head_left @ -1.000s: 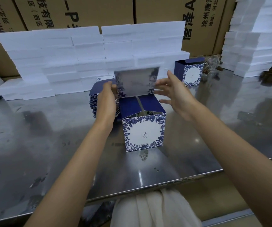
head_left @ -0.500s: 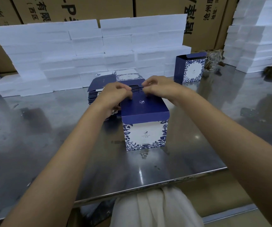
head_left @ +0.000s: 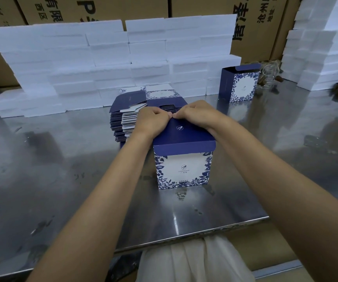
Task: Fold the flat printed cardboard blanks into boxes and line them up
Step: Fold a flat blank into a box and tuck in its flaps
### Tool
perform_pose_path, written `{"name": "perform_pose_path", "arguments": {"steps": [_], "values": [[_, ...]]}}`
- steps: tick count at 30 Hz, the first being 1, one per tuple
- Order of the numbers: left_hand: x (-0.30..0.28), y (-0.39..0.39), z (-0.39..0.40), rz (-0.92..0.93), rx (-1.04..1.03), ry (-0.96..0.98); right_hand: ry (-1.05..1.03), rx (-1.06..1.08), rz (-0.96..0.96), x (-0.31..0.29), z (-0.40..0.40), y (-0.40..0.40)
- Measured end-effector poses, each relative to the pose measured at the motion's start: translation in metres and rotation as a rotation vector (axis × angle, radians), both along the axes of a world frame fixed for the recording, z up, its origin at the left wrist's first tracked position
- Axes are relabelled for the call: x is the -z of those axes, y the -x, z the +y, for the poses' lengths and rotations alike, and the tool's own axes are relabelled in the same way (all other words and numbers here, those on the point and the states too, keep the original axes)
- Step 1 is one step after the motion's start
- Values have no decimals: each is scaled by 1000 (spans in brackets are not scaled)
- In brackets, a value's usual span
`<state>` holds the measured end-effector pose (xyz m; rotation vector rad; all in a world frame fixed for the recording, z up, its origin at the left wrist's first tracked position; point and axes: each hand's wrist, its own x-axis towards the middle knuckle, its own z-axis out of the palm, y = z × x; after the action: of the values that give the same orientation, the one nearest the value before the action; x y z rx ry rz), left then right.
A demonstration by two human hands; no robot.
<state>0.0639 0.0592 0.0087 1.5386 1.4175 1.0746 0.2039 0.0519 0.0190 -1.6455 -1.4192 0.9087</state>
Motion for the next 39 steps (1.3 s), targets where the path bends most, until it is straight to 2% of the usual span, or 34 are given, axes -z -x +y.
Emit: {"name": "perform_pose_path", "arguments": {"steps": [13,18,27,31,33,37,39], "values": [[0,1,-9,-149,-8,104,78,124,219,3,-8,-7],[5,4,-7,-216,-97,119,85,131,404,9,-16,-10],[6,6,-7,-269,-91,149,34,156,395,16,-19,-17],[9,6,-4,-198,-106,110,-19,182,396,19,-18,-16],[10,6,-1,-180,-121,85,-72,187,303,19,-16,-14],[12,10,-1,-194,-71,73,-322,170,-314,12,-16,-24],[13,10,-1,-167,-45,60,-470,74,-426,8,-20,-26]]}}
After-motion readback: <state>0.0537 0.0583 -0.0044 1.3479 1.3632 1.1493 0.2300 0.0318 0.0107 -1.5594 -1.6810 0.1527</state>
